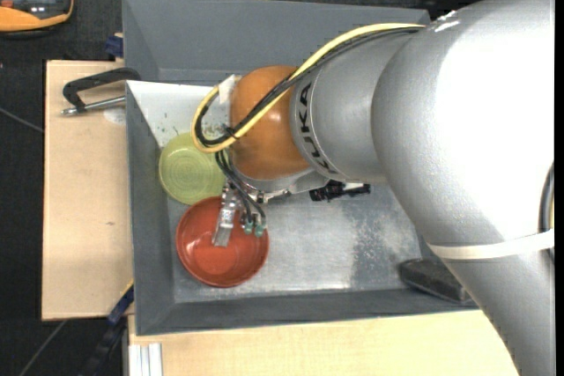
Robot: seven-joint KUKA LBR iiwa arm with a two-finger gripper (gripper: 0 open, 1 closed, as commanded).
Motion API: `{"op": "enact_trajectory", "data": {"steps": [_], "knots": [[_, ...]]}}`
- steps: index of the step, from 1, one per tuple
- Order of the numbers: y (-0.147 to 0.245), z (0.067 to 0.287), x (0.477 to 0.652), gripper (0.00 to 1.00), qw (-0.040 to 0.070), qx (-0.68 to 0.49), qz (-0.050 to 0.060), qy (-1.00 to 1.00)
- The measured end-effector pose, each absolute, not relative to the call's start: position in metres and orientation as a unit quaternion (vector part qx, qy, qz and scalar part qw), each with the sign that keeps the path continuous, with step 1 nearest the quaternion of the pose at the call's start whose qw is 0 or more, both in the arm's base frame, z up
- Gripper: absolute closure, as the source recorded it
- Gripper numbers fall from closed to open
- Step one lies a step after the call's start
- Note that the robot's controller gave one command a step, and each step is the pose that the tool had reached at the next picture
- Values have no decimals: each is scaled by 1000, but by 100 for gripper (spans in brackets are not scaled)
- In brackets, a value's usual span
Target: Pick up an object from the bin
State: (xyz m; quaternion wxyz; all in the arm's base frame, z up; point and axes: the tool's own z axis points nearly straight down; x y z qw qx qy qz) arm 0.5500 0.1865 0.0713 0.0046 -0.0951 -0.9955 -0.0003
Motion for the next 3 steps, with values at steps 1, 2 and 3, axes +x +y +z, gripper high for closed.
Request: {"op": "enact_trajectory", "data": {"steps": [1, 2, 3], "knots": [[167, 101, 556, 100, 2, -68, -2, -998], [94, 74, 507, 100, -9, -57, -3, -998], [85, 73, 536, 100, -13, -60, -5, -998]]}}
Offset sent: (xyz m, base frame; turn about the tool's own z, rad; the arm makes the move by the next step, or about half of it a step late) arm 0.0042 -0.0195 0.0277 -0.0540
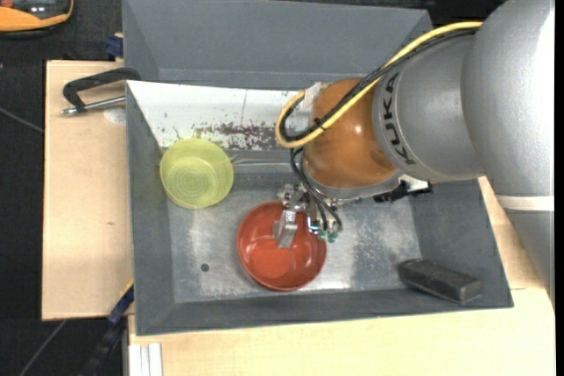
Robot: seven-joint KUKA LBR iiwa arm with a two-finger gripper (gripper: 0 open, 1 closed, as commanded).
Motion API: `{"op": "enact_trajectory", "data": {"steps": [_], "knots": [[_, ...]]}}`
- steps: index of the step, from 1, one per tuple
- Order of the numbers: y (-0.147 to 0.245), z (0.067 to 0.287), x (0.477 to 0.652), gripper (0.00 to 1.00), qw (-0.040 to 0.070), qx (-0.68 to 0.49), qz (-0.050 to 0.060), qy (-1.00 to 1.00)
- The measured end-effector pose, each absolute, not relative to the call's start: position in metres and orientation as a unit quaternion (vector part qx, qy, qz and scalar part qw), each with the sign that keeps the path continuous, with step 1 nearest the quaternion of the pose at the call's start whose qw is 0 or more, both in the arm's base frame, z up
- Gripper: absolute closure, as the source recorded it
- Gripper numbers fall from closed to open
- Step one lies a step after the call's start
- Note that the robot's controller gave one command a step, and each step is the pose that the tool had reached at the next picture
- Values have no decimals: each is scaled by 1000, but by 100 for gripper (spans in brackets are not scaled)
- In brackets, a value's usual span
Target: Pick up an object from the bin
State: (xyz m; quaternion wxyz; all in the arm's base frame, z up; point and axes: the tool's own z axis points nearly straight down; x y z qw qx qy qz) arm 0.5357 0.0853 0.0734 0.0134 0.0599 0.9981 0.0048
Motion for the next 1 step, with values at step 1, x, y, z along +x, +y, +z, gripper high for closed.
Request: {"op": "enact_trajectory", "data": {"steps": [1], "knots": [[102, 244, 570, 100, 20, 47, 7, 999]]}}
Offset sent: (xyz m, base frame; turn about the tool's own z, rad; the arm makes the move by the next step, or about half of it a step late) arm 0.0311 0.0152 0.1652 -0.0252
